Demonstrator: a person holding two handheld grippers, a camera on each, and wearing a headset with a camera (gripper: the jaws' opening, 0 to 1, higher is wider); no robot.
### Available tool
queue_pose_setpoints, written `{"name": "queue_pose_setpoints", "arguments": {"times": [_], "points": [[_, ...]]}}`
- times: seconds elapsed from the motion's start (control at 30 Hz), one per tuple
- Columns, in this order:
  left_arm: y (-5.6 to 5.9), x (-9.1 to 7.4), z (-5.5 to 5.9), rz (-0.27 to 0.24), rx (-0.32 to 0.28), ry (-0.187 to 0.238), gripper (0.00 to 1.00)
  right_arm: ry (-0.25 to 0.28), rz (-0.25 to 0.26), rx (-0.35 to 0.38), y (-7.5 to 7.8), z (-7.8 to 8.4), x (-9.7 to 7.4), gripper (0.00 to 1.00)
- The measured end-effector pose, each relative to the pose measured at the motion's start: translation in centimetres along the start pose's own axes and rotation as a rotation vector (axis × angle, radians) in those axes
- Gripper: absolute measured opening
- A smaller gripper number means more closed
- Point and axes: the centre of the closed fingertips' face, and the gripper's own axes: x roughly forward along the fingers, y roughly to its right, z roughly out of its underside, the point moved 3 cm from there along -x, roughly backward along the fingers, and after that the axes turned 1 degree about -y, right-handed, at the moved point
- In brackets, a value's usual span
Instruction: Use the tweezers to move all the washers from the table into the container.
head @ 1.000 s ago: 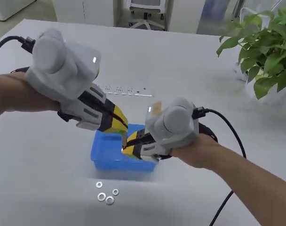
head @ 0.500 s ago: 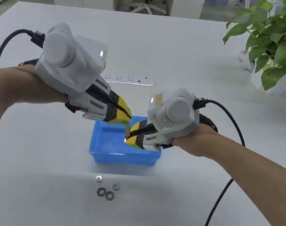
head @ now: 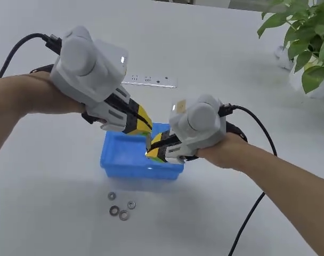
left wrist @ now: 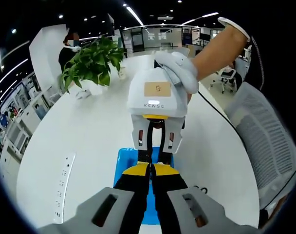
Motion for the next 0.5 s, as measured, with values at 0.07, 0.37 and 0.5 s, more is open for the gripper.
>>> {"name": "queue_pose_setpoints", "arguments": {"times": [0.07, 0.37, 0.5], "points": [[-0.1, 0.2, 0.1, 0.0, -0.002, -0.001, 0.05, -0.007, -0.002, 0.002, 0.0, 0.3, 0.1, 0.09], [0.1, 1.2, 0.5, 0.009, -0.008, -0.005, 0.06, -0.034, -0.011, 0.005, -0.1, 1.3, 0.4, 0.1], [0.1, 1.4, 0.6, 0.013, -0.008, -0.007, 0.06, -0.041, -0.012, 0.004, -0.1, 1.6, 0.4, 0.1]]}}
